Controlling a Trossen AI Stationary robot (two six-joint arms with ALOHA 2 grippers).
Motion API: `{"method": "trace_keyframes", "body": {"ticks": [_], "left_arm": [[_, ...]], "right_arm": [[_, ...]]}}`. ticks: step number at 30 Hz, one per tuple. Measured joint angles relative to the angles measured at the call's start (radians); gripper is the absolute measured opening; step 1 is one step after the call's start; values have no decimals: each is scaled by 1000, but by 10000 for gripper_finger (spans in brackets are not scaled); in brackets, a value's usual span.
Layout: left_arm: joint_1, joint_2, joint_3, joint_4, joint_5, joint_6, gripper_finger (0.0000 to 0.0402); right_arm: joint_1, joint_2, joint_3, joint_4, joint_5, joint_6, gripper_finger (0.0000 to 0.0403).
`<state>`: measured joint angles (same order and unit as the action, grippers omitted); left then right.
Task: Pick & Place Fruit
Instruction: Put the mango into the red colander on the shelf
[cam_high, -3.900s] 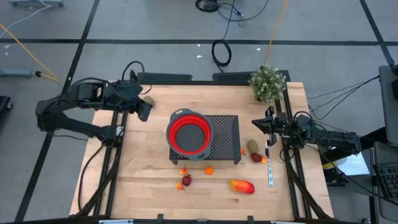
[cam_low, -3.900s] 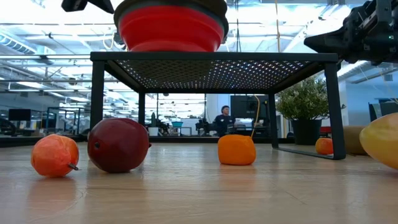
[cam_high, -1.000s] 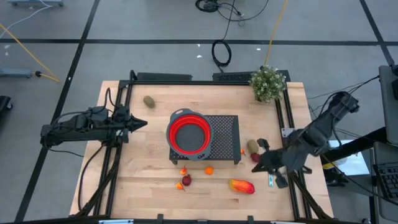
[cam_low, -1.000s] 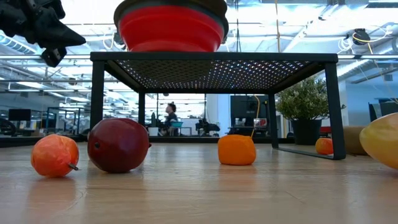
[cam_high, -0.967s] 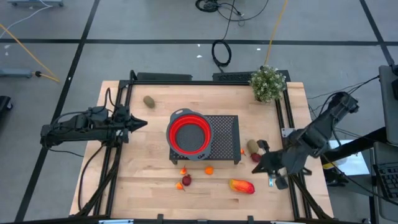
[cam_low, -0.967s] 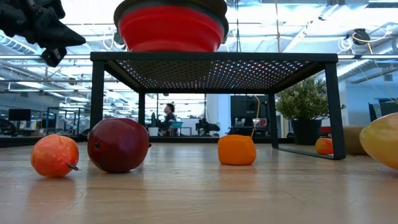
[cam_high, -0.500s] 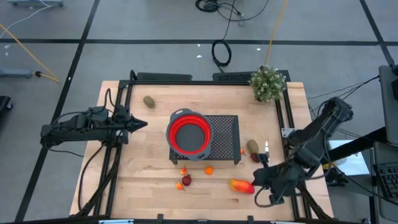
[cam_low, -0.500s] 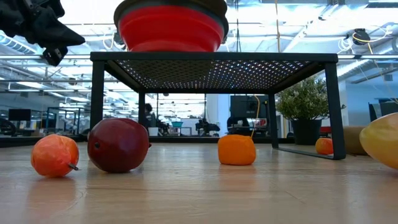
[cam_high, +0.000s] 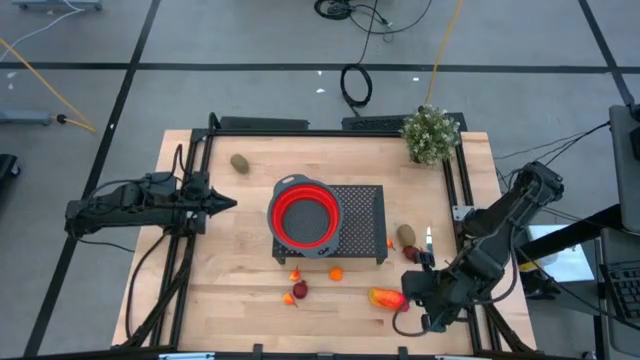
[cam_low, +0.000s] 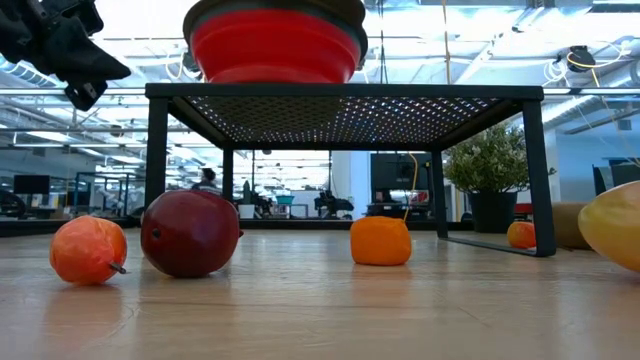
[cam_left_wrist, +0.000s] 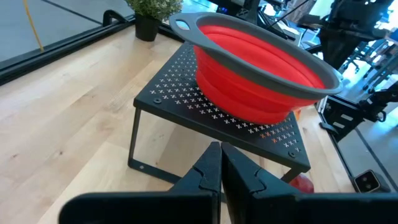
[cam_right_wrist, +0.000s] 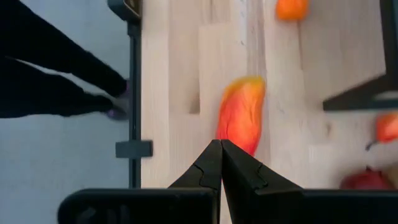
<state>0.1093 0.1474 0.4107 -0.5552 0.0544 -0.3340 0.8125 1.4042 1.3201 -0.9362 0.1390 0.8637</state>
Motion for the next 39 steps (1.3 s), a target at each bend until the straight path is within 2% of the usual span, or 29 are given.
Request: {"method": "trace_keyframes", "body": {"ticks": [4,9,22,29,39], "left_arm": [[0,0,0,2,-2,0,8],[0,0,0,7,-26,12,8],[0,0,0,34,-29,12,8],[0,0,0,34,-29,17,8],[0,0,0,33,-29,25,8]], "right_arm": [[-21,-7,0,-43,-87,59,0],[-26,-9,0,-31,-142,72,0],[-26,-9,0,-44,-143,120,7],[-26,-9,0,-51,-142,149,58],[-28,-9,-1,-107,-141,232,168]]}}
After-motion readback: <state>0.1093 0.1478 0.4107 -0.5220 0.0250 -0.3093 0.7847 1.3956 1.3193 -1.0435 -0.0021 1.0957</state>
